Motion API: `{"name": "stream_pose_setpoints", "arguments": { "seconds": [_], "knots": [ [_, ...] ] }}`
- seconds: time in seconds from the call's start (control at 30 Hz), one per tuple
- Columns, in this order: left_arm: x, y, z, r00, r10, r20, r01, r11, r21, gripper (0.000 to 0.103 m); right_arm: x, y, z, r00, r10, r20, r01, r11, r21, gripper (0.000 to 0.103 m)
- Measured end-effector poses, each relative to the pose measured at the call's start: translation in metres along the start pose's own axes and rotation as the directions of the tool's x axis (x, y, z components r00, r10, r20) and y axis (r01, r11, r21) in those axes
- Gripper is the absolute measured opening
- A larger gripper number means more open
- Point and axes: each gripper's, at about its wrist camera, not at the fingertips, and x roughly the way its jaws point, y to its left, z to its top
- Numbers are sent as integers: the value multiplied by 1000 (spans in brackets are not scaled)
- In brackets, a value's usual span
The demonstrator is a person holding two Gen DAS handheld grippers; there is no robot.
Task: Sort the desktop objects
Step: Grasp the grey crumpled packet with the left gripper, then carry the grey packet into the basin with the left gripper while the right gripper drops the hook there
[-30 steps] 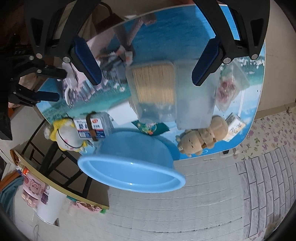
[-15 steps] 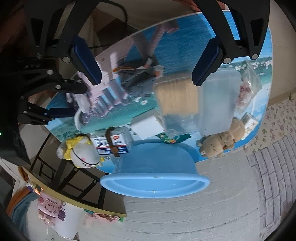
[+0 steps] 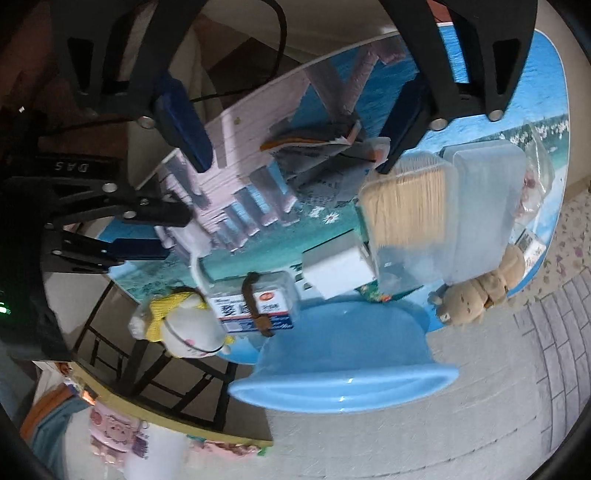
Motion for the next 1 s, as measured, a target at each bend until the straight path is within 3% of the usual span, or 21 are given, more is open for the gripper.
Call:
{"name": "stream_pose_setpoints", "arguments": {
  "seconds": [0.13, 0.3, 0.63, 1.0],
  "knots": [
    [4, 2, 2, 1000, 22, 8, -22, 1000, 7, 48, -2, -2, -2, 1000, 6, 1, -6, 1000, -1, 47],
    [-1, 4, 2, 1000, 14, 21, -14, 1000, 0, 37, -4, -2, -1, 1000, 14, 6, -14, 1000, 9, 47],
    [-39, 4, 16, 993, -13, 115, 14, 1000, -3, 34, -21, -2, 12, 997, 34, 65, -35, 999, 16, 47],
    [-66, 12, 41, 982, 20, 189, -16, 1000, -23, 34, -45, -3, 31, 989, 38, 142, -41, 999, 16, 47]
  ]
}}
